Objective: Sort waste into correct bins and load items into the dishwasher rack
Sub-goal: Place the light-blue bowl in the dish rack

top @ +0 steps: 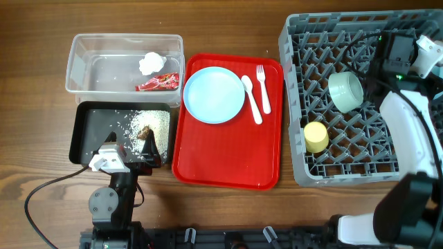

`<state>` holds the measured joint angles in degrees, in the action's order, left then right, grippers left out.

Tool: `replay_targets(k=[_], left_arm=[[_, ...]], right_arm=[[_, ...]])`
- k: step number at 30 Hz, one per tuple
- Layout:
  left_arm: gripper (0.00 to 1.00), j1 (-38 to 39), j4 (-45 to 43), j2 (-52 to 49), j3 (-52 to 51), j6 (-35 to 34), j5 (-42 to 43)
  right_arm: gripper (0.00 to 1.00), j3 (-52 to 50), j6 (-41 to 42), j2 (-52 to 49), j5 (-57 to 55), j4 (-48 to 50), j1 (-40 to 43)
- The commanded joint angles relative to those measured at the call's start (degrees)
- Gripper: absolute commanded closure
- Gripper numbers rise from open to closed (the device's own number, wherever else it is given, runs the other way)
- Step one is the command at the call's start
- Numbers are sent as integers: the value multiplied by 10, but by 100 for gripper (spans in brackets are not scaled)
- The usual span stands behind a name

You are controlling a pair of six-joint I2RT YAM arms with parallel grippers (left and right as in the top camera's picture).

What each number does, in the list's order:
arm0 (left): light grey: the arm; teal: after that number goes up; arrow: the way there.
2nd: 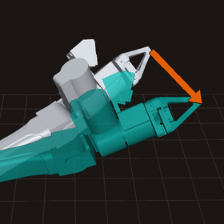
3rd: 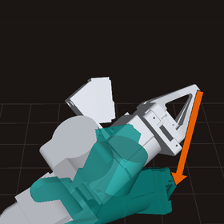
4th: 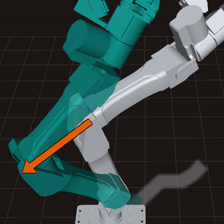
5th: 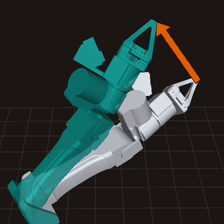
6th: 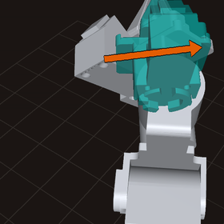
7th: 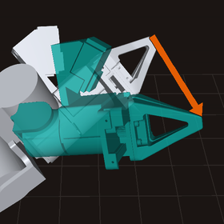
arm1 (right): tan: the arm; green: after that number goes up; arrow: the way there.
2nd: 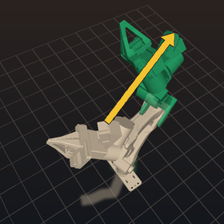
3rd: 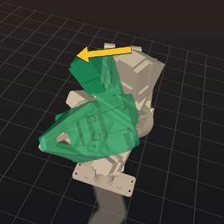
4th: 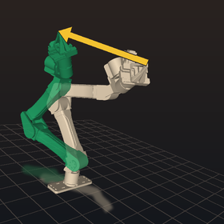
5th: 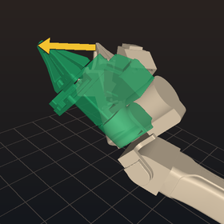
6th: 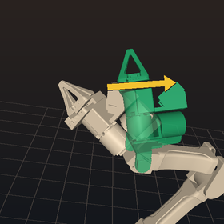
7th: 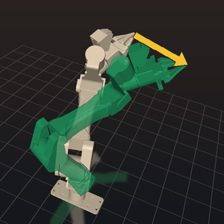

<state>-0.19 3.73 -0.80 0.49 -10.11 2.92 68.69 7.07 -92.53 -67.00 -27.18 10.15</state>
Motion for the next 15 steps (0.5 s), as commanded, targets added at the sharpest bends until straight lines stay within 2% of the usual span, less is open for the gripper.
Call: replay_targets(k=[1, 5, 6, 15], left_arm=[[0, -5, 4, 4, -2, 7, 5], [0, -5, 4, 4, -2, 7, 5], [0, -5, 4, 4, -2, 7, 5], [0, -5, 4, 4, -2, 7, 5]], right_arm=[[96, 3, -121, -37, 2, 56, 7], [96, 3, -254, -68, -17, 142, 10], [96, 3, -265, -75, -17, 145, 10], [96, 2, -264, -100, -17, 116, 2]])
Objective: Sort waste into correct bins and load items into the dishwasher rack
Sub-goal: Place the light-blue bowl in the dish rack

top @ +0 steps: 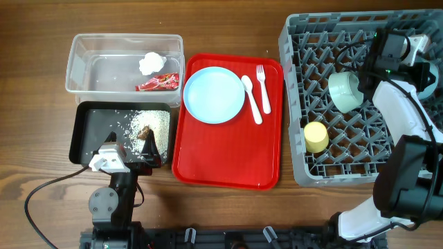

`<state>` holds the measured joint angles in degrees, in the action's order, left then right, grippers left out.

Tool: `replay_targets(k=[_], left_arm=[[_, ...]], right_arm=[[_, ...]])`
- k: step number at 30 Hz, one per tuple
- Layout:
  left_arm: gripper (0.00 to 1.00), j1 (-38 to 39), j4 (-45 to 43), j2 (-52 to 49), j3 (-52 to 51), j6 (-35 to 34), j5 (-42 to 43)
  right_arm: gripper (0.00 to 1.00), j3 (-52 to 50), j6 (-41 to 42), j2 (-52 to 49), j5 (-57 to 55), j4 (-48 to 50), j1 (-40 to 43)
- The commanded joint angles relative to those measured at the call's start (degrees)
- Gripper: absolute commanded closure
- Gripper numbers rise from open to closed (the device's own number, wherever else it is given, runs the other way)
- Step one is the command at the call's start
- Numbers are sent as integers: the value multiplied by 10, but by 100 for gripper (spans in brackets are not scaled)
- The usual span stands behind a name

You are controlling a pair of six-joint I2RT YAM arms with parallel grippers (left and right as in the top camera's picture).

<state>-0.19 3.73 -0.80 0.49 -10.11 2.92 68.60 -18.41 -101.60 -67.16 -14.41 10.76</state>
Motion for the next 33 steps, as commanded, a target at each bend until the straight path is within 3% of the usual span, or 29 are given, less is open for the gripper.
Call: replay_targets(k=[1, 8, 10, 11, 13, 18, 33], left_arm=[[0, -5, 4, 4, -2, 7, 5], [0, -5, 4, 4, -2, 7, 5], [0, -5, 4, 4, -2, 7, 5], [0, -5, 4, 4, -2, 7, 5], [0, -5, 4, 4, -2, 7, 5], [0, -5, 4, 4, -2, 7, 5], [0, -5, 4, 4, -2, 7, 5]], right_arm=[[96, 3, -8, -9, -8, -25, -7], [93, -10, -28, -10, 27, -40, -23], [85, -10, -26, -10, 43, -53, -31], [85, -10, -23, -10, 45, -57, -35], [96, -10, -9, -10, 42, -58, -36], [96, -10, 66, -10, 38, -98, -15], [96, -10, 70, -10, 24, -79, 25]])
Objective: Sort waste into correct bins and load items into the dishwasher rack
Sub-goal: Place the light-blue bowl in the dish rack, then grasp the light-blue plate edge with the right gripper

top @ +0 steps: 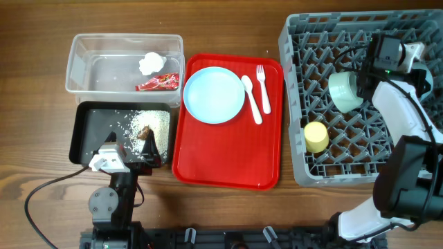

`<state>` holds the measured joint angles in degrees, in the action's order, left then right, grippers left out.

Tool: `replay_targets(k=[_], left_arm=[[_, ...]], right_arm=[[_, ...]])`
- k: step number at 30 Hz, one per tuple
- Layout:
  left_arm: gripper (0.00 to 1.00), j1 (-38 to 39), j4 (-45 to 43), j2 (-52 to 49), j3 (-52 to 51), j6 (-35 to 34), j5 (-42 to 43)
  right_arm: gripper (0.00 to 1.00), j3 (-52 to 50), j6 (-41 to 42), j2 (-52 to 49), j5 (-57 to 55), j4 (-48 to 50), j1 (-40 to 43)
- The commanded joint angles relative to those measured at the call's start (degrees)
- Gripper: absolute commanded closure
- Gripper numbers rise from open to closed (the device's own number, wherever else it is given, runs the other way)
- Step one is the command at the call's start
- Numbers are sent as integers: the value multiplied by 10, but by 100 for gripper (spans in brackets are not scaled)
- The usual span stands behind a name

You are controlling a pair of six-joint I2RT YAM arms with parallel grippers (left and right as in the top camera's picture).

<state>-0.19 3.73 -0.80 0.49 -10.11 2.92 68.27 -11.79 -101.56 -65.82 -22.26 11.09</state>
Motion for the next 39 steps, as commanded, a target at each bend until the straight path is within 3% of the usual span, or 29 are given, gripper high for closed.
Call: replay_targets(k=[1, 17, 24, 26, 33, 39], left_arm=[[0, -5, 4, 4, -2, 7, 5], [0, -5, 4, 4, -2, 7, 5], [0, -5, 4, 4, -2, 7, 5], [0, -5, 4, 4, -2, 7, 5], [0, -5, 4, 4, -2, 7, 5], [0, -5, 4, 4, -2, 7, 5]], right_arm=[[96, -7, 3, -10, 9, 5, 22], [95, -7, -24, -9, 41, 45, -2], [95, -7, -3, -9, 42, -25, -28], [88, -7, 49, -9, 43, -69, -29], [51, -7, 40, 46, 71, -50, -118], [43, 0, 64, 135, 215, -108, -242]])
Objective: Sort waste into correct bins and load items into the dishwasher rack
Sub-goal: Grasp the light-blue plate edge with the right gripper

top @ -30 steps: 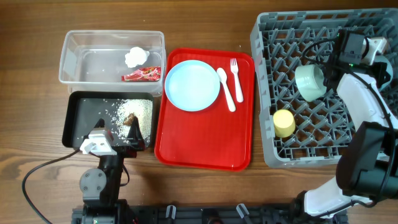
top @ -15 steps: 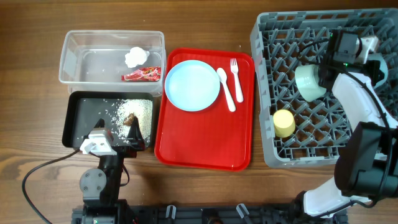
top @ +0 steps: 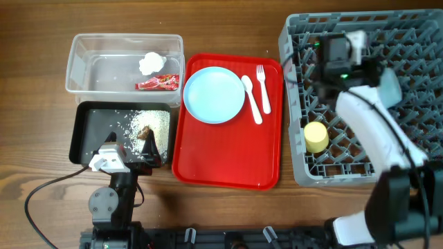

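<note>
On the red tray (top: 225, 176) lie a light blue plate (top: 214, 95), a white spoon (top: 251, 100) and a white fork (top: 263, 88). The grey dishwasher rack (top: 296, 162) on the right holds a yellow cup (top: 316, 136). My right arm reaches across the rack, and its gripper (top: 309, 69) is over the rack's left part near the tray edge. Its fingers are dark against the grid, so their state is unclear. The green bowl is hidden by this arm. My left gripper (top: 130, 142) rests open at the black tray's front edge.
A clear plastic bin (top: 76, 69) at the back left holds a crumpled white tissue (top: 150, 63) and a red wrapper (top: 158, 83). In front of it a black tray (top: 86, 131) holds scattered rice and brown scraps (top: 147, 126). A cable runs along the table's front left.
My right arm has moved left from beside the green bowl in the rack's right half to the rack's left part. It now covers the bowl. The left arm has not moved.
My right gripper was at the rack's far right, beside the green bowl. Over the following two moments it stayed close against the bowl's right side. Now it is over the rack's left part, near the red tray. The tray items, both bins and the left arm are unchanged.
</note>
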`<state>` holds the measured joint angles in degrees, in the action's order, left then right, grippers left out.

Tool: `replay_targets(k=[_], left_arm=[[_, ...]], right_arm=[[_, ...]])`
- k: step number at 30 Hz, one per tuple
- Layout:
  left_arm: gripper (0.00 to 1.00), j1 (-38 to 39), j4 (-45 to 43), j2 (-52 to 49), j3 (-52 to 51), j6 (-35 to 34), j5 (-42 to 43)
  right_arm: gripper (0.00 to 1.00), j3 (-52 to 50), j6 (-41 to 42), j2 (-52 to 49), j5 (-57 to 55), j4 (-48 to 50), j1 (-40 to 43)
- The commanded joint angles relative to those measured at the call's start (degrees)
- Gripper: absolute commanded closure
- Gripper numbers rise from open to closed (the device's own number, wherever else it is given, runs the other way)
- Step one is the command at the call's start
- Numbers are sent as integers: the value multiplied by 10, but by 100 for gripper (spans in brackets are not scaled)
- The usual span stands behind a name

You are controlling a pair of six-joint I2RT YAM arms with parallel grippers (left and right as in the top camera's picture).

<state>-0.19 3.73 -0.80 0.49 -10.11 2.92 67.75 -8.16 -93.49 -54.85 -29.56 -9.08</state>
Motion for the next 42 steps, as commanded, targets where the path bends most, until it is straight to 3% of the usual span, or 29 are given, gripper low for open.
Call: replay_targets(k=[1, 4, 8, 10, 12, 17, 22, 32, 39, 42], left_arm=[[0, -5, 4, 4, -2, 7, 5], [0, -5, 4, 4, -2, 7, 5], [0, -5, 4, 4, -2, 7, 5], [0, -5, 4, 4, -2, 7, 5], [0, -5, 4, 4, -2, 7, 5], [0, -5, 4, 4, -2, 7, 5], [0, -5, 4, 4, -2, 7, 5], [0, -5, 4, 4, -2, 7, 5], [0, -5, 4, 4, -2, 7, 5], [0, -5, 4, 4, -2, 7, 5]], right_arm=[[43, 13, 50, 69, 152, -61, -56], [44, 44, 130, 111, 354, -150, -104], [44, 55, 147, 141, 605, -213, -179], [36, 54, 195, 133, 672, -216, -236], [28, 53, 246, 117, 668, -210, -271], [28, 53, 355, 9, 550, -144, -283], [30, 53, 415, -104, 543, -60, -240], [55, 48, 529, -183, 584, -5, -213], [93, 45, 563, -206, 598, -9, -213], [96, 45, 563, -206, 588, -28, -213]])
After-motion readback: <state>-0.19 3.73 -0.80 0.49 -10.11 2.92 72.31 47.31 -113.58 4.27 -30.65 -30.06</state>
